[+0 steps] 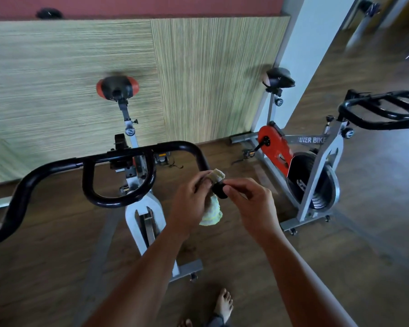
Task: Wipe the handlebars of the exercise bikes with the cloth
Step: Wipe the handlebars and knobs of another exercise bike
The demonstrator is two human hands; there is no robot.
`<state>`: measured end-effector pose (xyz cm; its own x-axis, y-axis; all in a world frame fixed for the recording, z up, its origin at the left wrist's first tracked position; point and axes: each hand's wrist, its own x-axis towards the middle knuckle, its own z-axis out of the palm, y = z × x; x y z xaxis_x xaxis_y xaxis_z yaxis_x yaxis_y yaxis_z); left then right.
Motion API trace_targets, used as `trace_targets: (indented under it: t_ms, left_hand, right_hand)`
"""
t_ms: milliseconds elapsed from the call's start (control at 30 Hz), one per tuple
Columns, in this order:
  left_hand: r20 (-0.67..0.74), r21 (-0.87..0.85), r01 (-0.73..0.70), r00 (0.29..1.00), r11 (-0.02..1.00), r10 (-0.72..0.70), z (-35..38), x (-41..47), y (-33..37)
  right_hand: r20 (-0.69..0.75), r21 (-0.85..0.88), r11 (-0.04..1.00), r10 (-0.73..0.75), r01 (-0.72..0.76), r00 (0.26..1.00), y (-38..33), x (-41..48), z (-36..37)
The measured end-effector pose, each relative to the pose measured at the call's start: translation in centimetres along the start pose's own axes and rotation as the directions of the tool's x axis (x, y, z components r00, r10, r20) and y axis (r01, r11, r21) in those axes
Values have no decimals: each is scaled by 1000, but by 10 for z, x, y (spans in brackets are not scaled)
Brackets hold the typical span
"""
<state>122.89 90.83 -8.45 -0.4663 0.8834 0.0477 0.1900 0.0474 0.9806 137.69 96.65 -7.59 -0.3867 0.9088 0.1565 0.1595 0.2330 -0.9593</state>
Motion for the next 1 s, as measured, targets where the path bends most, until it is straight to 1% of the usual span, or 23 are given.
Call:
trace_targets:
  t_ms: [67, 133, 267, 400, 500, 567, 667, 733, 867, 1000]
  left_hand:
    - [-23, -55, 5, 1000, 998, -6, 1, -10, 3]
    - [-16, -49, 6, 1000, 999, -7, 1, -11, 2]
    - [-62, -109, 99, 992, 989, -106, 4, -2, 3]
    - [-97, -225, 138, 982, 965, -163, 10, -16, 10]
    - [-127, -306, 112, 979, 945, -157, 13, -33, 20]
    - [-141, -323, 80, 981, 943, -131, 15, -41, 25]
    - [-158, -281, 38, 984, 959, -85, 16, -47, 27]
    - [-134, -251, 42, 988, 967, -77, 14, -45, 30]
    - [-83, -42, 35, 996, 998, -39, 4, -27, 34]
    - [-59, 61, 13, 998, 998, -10, 0, -25, 41]
  right_hand:
    - [2, 7, 1000, 1, -1, 1000, -1, -1, 0]
    - [3, 9, 1000, -5, 5, 1000, -2, -1, 0]
    - [6, -12, 1000, -13, 13, 1000, -3, 0, 0]
    - [10, 2, 1000, 7, -7, 1000, -5, -1, -1]
    - [22, -2, 1000, 14, -13, 1000, -7, -1, -1]
    - [14, 0, 1000, 18, -18, 1000, -9, -2, -1]
    - [11, -22, 999, 30, -29, 999, -10, -2, -2]
    - [31, -28, 999, 44, -43, 999, -8, -1, -4]
    - [106, -11, 1000, 6, -5, 994, -5, 3, -11]
    - [152, 26, 1000, -8, 4, 988, -4, 7, -16]
